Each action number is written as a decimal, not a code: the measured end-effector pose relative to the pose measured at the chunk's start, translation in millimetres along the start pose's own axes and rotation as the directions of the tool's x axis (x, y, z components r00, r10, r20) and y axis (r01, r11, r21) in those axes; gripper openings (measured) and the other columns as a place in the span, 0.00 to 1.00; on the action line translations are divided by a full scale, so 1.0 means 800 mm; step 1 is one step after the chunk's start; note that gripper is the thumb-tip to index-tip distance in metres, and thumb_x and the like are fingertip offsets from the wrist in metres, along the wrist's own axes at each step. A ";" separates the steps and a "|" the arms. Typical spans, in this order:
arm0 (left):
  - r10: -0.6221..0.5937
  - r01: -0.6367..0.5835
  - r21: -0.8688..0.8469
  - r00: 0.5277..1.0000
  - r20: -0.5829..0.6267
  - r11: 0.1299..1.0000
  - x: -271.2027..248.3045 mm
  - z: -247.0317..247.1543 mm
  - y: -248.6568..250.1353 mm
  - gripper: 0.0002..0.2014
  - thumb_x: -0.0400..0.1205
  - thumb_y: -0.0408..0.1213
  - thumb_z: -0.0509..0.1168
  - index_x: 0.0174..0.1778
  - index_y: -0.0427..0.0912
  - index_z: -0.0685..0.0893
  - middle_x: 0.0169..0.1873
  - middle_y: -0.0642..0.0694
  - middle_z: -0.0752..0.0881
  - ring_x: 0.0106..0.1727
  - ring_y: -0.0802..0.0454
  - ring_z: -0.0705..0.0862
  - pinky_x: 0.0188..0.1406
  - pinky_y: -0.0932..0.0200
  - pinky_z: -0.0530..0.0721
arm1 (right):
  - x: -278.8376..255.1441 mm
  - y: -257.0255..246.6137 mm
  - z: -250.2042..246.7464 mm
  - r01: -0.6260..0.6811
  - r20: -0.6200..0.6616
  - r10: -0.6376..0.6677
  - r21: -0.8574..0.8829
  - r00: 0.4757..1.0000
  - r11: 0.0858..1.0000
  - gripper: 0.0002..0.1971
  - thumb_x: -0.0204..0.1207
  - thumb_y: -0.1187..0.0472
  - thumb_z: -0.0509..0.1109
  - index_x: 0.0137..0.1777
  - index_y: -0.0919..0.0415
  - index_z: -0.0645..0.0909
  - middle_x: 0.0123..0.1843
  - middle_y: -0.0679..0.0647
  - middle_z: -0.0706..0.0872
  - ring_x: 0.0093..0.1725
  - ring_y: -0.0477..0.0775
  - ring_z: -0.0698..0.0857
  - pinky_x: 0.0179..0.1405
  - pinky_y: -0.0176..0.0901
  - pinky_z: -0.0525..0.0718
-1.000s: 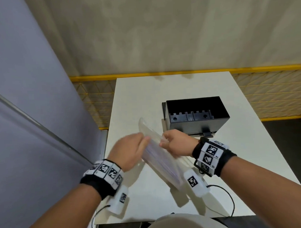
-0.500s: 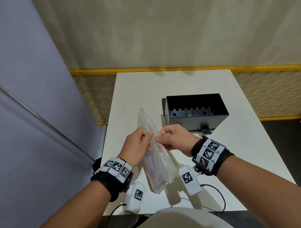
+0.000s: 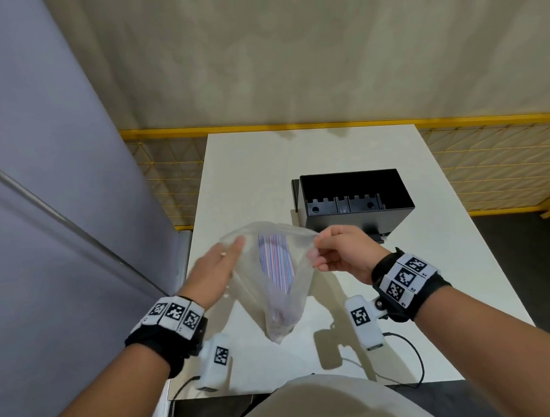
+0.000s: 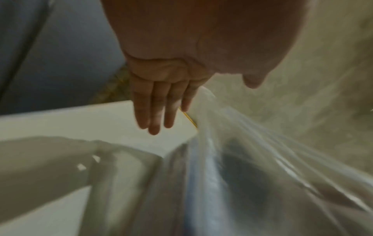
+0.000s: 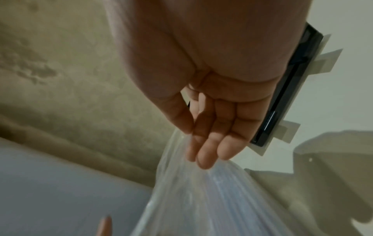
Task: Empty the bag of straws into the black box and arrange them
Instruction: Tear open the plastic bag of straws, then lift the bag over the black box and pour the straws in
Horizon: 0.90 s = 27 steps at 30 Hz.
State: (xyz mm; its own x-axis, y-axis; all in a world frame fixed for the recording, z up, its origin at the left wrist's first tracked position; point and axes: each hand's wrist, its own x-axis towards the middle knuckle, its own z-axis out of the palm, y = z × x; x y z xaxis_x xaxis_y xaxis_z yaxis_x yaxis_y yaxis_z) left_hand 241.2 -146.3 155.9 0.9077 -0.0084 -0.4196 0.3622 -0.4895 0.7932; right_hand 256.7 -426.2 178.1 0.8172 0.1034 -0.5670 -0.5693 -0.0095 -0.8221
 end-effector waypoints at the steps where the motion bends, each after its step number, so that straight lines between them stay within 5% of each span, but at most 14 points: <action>1: -0.012 0.013 -0.012 0.994 0.112 1.000 -0.002 0.013 0.010 0.45 0.65 0.88 0.57 0.67 0.60 0.81 0.62 0.55 0.88 0.62 0.52 0.88 0.69 0.43 0.84 | 0.000 -0.002 0.008 -0.009 0.033 0.009 -0.003 0.999 1.000 0.06 0.82 0.70 0.66 0.45 0.61 0.77 0.42 0.66 0.91 0.33 0.59 0.88 0.40 0.49 0.88; 4: 0.085 -0.168 0.262 0.950 0.301 0.950 0.007 0.064 0.030 0.63 0.53 0.87 0.69 0.81 0.55 0.67 0.72 0.60 0.81 0.68 0.57 0.84 0.66 0.54 0.83 | 0.004 -0.009 0.040 -0.020 0.118 0.028 -0.064 0.993 0.998 0.09 0.83 0.69 0.64 0.41 0.59 0.76 0.37 0.62 0.88 0.32 0.57 0.86 0.39 0.49 0.88; 6: 0.065 -0.197 0.496 0.961 0.270 0.846 0.025 0.097 0.023 0.66 0.52 0.84 0.73 0.84 0.58 0.59 0.74 0.58 0.79 0.65 0.56 0.85 0.62 0.54 0.87 | 0.008 -0.012 0.058 0.016 0.135 0.001 -0.127 0.991 0.992 0.10 0.82 0.69 0.64 0.38 0.59 0.76 0.32 0.58 0.84 0.29 0.56 0.83 0.38 0.49 0.86; 9: -0.010 -0.050 0.564 0.995 0.102 0.824 0.043 0.111 0.014 0.40 0.75 0.60 0.72 0.77 0.42 0.69 0.59 0.48 0.88 0.55 0.48 0.88 0.47 0.58 0.84 | 0.012 -0.015 0.061 0.084 0.161 -0.055 -0.179 0.985 0.980 0.11 0.79 0.69 0.66 0.36 0.58 0.77 0.35 0.60 0.85 0.32 0.56 0.83 0.39 0.48 0.83; 13: -0.095 0.060 0.466 0.994 0.053 0.883 0.041 0.092 0.006 0.13 0.86 0.47 0.67 0.59 0.42 0.84 0.47 0.44 0.89 0.48 0.43 0.88 0.42 0.56 0.79 | 0.009 -0.003 0.022 0.084 0.223 -0.019 -0.289 0.975 0.954 0.09 0.81 0.66 0.67 0.39 0.59 0.79 0.44 0.62 0.90 0.41 0.55 0.86 0.40 0.47 0.82; 16: -0.115 0.102 0.294 0.993 0.027 0.950 0.025 0.073 0.001 0.14 0.83 0.54 0.68 0.51 0.47 0.86 0.34 0.45 0.89 0.35 0.45 0.86 0.35 0.55 0.81 | 0.010 0.013 -0.022 0.097 0.193 -0.010 -0.450 0.981 0.888 0.09 0.83 0.57 0.69 0.42 0.59 0.80 0.48 0.63 0.91 0.40 0.52 0.87 0.43 0.49 0.84; 18: -0.069 0.071 0.094 0.997 -0.016 0.993 0.009 0.057 0.007 0.20 0.73 0.63 0.72 0.47 0.51 0.89 0.35 0.45 0.92 0.37 0.42 0.90 0.43 0.47 0.89 | 0.011 0.017 -0.048 0.107 0.188 0.007 -0.588 0.982 0.802 0.17 0.78 0.43 0.73 0.41 0.56 0.78 0.45 0.55 0.91 0.39 0.50 0.87 0.44 0.48 0.85; 20: 0.033 -0.037 -0.042 0.996 -0.084 0.998 -0.012 0.043 0.031 0.18 0.68 0.57 0.78 0.46 0.49 0.90 0.40 0.42 0.93 0.44 0.42 0.92 0.51 0.36 0.91 | 0.013 0.014 -0.061 0.095 0.216 0.059 -0.638 0.975 0.764 0.25 0.71 0.33 0.75 0.50 0.55 0.80 0.49 0.51 0.92 0.42 0.49 0.90 0.50 0.50 0.88; 22: 0.104 -0.131 -0.186 0.983 -0.148 0.974 -0.031 0.030 0.060 0.19 0.71 0.38 0.84 0.57 0.40 0.89 0.51 0.39 0.93 0.50 0.48 0.91 0.47 0.49 0.92 | 0.014 0.005 -0.063 0.073 0.270 0.103 -0.571 0.957 0.818 0.35 0.67 0.34 0.78 0.67 0.55 0.77 0.57 0.54 0.90 0.51 0.50 0.92 0.60 0.50 0.89; 24: 0.154 -0.187 -0.345 0.981 -0.121 0.920 -0.049 0.022 0.093 0.28 0.74 0.23 0.81 0.70 0.37 0.84 0.62 0.44 0.91 0.60 0.53 0.90 0.49 0.67 0.89 | 0.016 -0.006 -0.059 0.066 0.391 0.091 -0.371 0.916 0.926 0.47 0.60 0.37 0.83 0.76 0.57 0.72 0.62 0.56 0.88 0.59 0.51 0.91 0.66 0.53 0.86; 27: 0.259 -0.280 -0.361 0.960 -0.107 0.890 -0.048 0.031 0.129 0.30 0.73 0.28 0.80 0.70 0.52 0.83 0.64 0.54 0.92 0.67 0.58 0.88 0.63 0.64 0.87 | 0.016 -0.033 -0.051 0.070 0.524 -0.060 0.000 0.850 0.998 0.42 0.61 0.54 0.88 0.75 0.59 0.74 0.67 0.56 0.89 0.66 0.57 0.88 0.65 0.54 0.86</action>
State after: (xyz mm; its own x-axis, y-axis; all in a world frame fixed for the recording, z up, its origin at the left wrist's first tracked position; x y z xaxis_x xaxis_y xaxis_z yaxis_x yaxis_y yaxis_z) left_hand 238.5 -217.7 242.8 0.9878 -0.0414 -0.1498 0.1441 -0.1187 0.9824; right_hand 285.8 -465.1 190.5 0.6812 0.6092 -0.4060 -0.5103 -0.0025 -0.8600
